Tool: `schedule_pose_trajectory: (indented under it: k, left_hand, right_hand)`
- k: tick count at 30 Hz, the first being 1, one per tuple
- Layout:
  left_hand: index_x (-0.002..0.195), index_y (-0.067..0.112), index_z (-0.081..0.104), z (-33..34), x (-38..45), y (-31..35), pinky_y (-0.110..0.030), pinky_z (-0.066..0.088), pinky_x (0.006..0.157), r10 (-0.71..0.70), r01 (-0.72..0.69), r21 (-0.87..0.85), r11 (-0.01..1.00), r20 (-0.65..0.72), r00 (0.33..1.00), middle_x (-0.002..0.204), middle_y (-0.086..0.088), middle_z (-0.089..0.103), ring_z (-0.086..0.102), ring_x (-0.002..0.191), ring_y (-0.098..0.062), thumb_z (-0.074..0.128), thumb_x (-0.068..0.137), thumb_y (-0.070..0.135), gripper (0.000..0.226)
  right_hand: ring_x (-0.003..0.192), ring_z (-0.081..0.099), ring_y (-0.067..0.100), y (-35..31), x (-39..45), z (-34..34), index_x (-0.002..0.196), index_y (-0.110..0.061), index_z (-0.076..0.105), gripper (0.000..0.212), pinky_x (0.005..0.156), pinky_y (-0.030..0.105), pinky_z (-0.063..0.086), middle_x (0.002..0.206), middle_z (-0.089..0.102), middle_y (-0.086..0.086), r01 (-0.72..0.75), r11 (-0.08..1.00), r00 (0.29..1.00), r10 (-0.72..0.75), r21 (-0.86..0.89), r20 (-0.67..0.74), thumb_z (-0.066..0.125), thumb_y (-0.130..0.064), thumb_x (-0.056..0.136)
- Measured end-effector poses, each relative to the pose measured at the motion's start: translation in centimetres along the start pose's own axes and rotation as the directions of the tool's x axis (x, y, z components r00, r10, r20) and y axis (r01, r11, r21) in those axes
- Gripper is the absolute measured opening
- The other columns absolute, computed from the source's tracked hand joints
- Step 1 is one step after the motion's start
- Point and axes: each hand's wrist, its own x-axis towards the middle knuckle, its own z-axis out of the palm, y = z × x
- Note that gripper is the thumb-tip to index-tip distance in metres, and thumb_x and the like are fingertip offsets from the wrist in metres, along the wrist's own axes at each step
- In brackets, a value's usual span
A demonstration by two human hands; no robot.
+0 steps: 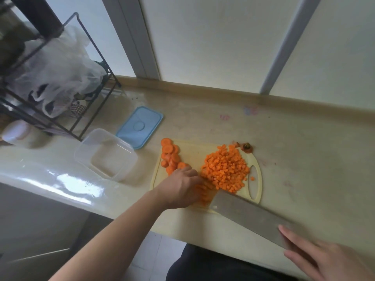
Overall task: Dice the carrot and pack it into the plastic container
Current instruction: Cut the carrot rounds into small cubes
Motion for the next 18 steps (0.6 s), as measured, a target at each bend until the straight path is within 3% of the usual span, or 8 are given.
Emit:
schedule_pose_trajectory:
  k: [2,7,11,13,15,18]
  left_hand:
    - [0.118,0.014,0.07,0.5,-0.8,0.3,-0.037,0.054,0.075,0.017,-0.017,-0.033,0.999,-0.01,1.0,0.103,-0.008,0.067,0.063,0.087,-0.031,0.064,0.082,0.044,0.047]
    - [0.12,0.006,0.068,2.1,-1.7,0.9,-0.041,0.058,0.071,-0.033,0.029,-0.047,0.998,-0.091,0.995,0.104,-0.014,0.064,0.065,0.084,-0.034,0.06,0.087,0.042,0.05]
    - [0.102,0.007,0.072,4.0,-2.3,2.5,-0.038,0.055,0.059,-0.158,0.142,-0.08,0.987,-0.255,0.954,0.089,-0.009,0.061,0.061,0.07,-0.029,0.06,0.088,0.038,0.037]
    - [0.091,0.009,0.071,5.3,-2.6,3.9,-0.035,0.053,0.055,-0.246,0.221,-0.113,0.969,-0.331,0.911,0.083,-0.006,0.059,0.059,0.065,-0.025,0.062,0.085,0.037,0.03]
    - [0.09,0.013,0.07,6.1,-2.8,5.0,-0.031,0.052,0.058,-0.306,0.269,-0.148,0.952,-0.388,0.87,0.083,-0.004,0.059,0.058,0.068,-0.022,0.064,0.084,0.035,0.024]
    - [0.093,0.016,0.07,6.5,-2.9,5.7,-0.027,0.049,0.066,-0.396,0.331,-0.222,0.917,-0.423,0.815,0.088,-0.002,0.061,0.058,0.076,-0.018,0.064,0.084,0.037,0.024]
  right_hand:
    - [0.055,0.066,0.007,0.1,-0.2,0.0,0.136,-0.054,0.037,0.05,0.065,0.03,0.054,0.054,0.064,-0.012,-0.017,0.999,1.0,0.017,0.034,0.006,0.036,-0.069,0.088]
    - [0.055,0.064,0.0,-0.1,-0.4,0.1,0.127,-0.072,0.031,0.042,0.048,0.013,0.047,0.069,0.068,-0.03,-0.137,0.971,0.991,0.134,0.196,0.025,0.027,-0.076,0.086]
    - [0.09,0.061,-0.007,-1.8,0.8,-0.7,0.125,-0.071,0.036,0.043,0.057,0.006,0.046,0.095,0.035,-0.067,-0.072,0.955,0.997,0.061,0.287,0.049,0.042,-0.07,0.082]
    - [0.097,0.057,-0.014,-2.1,1.2,-0.6,0.123,-0.071,0.038,0.041,0.061,0.003,0.044,0.098,0.035,-0.066,-0.083,0.943,0.996,0.065,0.323,0.065,0.039,-0.074,0.082]
    - [0.09,0.049,-0.029,-1.6,1.5,-0.1,0.118,-0.075,0.04,0.038,0.066,-0.001,0.04,0.095,0.053,-0.052,-0.117,0.926,0.992,0.092,0.358,0.085,0.032,-0.081,0.081]
    - [0.088,0.057,-0.023,-1.0,2.2,0.7,0.109,-0.078,0.043,0.03,0.068,0.005,0.048,0.094,0.066,-0.039,-0.117,0.913,0.993,0.107,0.392,0.046,0.039,-0.078,0.08]
